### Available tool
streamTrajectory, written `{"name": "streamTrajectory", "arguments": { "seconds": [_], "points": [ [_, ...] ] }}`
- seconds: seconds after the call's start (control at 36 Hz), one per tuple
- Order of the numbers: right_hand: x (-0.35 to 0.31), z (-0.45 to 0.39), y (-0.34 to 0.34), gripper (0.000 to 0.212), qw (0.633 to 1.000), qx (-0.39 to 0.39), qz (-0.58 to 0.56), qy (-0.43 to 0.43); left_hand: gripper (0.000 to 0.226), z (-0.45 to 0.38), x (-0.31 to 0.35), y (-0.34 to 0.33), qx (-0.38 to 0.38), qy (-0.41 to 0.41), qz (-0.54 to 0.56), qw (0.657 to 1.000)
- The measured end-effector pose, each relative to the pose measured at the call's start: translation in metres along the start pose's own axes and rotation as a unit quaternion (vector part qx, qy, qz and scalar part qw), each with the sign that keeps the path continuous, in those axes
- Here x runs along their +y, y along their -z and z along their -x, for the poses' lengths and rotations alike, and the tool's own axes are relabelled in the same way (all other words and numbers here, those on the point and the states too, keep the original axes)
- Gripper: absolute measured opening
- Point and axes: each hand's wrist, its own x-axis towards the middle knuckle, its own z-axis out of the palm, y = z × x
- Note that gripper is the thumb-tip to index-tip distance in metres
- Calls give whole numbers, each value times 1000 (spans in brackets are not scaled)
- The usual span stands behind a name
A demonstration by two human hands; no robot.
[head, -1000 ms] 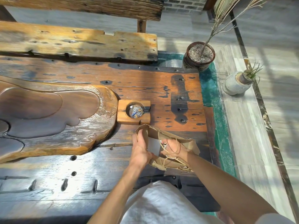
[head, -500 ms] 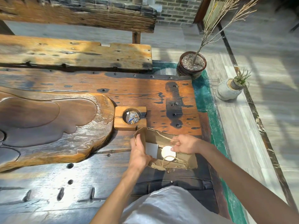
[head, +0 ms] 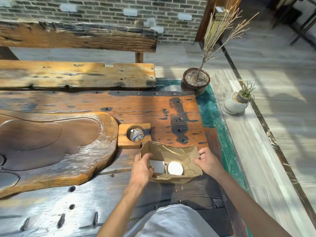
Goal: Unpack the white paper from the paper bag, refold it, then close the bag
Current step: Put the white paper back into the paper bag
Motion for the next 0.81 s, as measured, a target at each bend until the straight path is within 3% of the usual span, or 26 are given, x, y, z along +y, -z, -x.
{"name": "streamTrajectory", "arguments": {
  "seconds": [0.08,0.17,0.22,0.28,0.36,0.47,0.53,0.67,0.72,0.81],
  "points": [
    [4,-3,-4,45,992,-47,-82,-80,40,-1,-1,16,-1,-57,-44,997],
    [1,0,-5,55,988,-66,-105,-95,22,-3,3,34,49,-102,22,993],
    [-1,2,-7,63,985,-71,-117,-102,29,-7,6,43,127,-94,85,984],
    [-1,3,-8,69,981,-80,-141,-102,42,-14,7,49,158,-47,146,976],
    [-1,3,-10,74,973,-86,-188,-106,68,-32,6,52,62,81,245,964],
    [-1,1,-13,77,946,-114,-275,-128,84,-36,2,46,-120,232,307,915],
    [-2,0,-15,79,936,-124,-302,-129,84,-34,1,40,-168,249,316,900],
    [-8,3,-12,96,931,-150,-307,-132,88,-37,-2,26,-198,264,361,872],
    [-8,1,-13,100,921,-151,-325,-152,81,-39,-1,22,-215,260,360,870],
    [-4,-6,-18,83,903,-131,-370,-177,56,-40,3,20,-214,250,334,883]
  ]
}}
